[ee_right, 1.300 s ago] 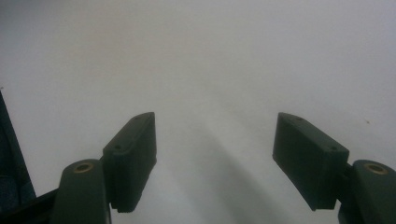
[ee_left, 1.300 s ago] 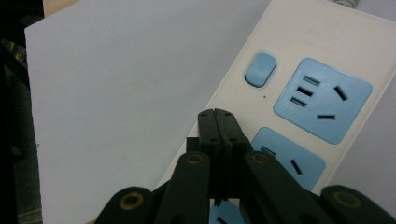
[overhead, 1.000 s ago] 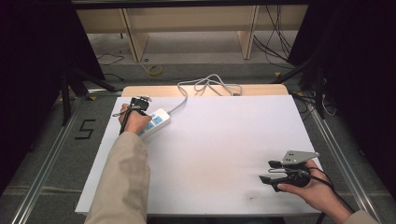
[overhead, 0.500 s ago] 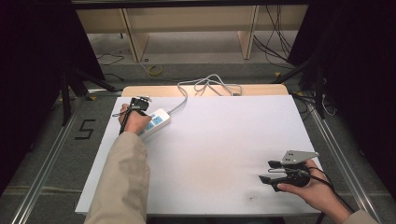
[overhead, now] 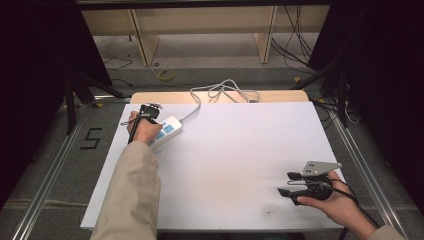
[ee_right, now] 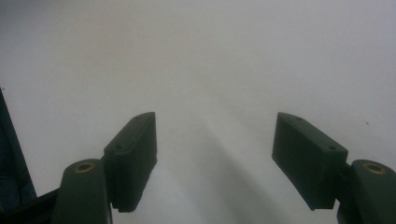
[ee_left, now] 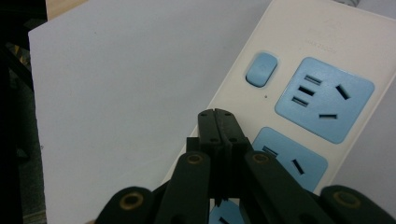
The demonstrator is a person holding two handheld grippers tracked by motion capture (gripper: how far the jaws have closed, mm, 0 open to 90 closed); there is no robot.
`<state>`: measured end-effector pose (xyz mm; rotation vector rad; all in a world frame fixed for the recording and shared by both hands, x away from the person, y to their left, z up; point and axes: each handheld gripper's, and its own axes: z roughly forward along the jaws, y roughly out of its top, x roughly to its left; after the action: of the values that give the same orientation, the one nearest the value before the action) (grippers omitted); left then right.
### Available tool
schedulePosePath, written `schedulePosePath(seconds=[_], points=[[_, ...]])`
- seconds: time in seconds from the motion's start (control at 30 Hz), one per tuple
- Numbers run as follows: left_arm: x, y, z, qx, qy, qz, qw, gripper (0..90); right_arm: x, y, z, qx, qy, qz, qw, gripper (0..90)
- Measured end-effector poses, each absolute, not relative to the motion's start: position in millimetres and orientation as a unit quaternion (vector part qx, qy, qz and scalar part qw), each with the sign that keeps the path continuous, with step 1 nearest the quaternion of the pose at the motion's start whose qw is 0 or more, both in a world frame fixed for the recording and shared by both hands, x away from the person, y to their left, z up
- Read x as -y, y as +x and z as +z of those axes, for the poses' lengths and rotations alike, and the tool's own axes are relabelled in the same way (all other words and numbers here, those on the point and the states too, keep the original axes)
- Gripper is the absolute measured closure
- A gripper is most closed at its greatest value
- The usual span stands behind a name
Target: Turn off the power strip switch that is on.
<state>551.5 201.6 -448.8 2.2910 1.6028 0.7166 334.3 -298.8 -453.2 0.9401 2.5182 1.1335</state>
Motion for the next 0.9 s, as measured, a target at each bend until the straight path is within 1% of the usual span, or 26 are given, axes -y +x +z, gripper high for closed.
schedulePosePath(seconds=[0.43, 0.77, 0.87, 0.9], points=[[-198.5, 550.2, -449.8, -0.541, 0.792, 0.257, 0.118, 90.0, 298.4, 333.9, -452.6, -0.858, 0.320, 0.386, 0.111, 31.3], [-199.3, 549.4, -449.9, -0.540, 0.792, 0.258, 0.122, 90.0, 298.6, 333.8, -452.2, -0.857, 0.320, 0.387, 0.112, 31.4], [-200.9, 548.7, -447.4, -0.541, 0.787, 0.266, 0.131, 90.0, 298.9, 333.8, -452.0, -0.857, 0.321, 0.388, 0.113, 31.3], [-201.8, 548.4, -446.0, -0.547, 0.783, 0.259, 0.143, 90.0, 298.9, 333.8, -451.9, -0.857, 0.321, 0.388, 0.113, 31.3]])
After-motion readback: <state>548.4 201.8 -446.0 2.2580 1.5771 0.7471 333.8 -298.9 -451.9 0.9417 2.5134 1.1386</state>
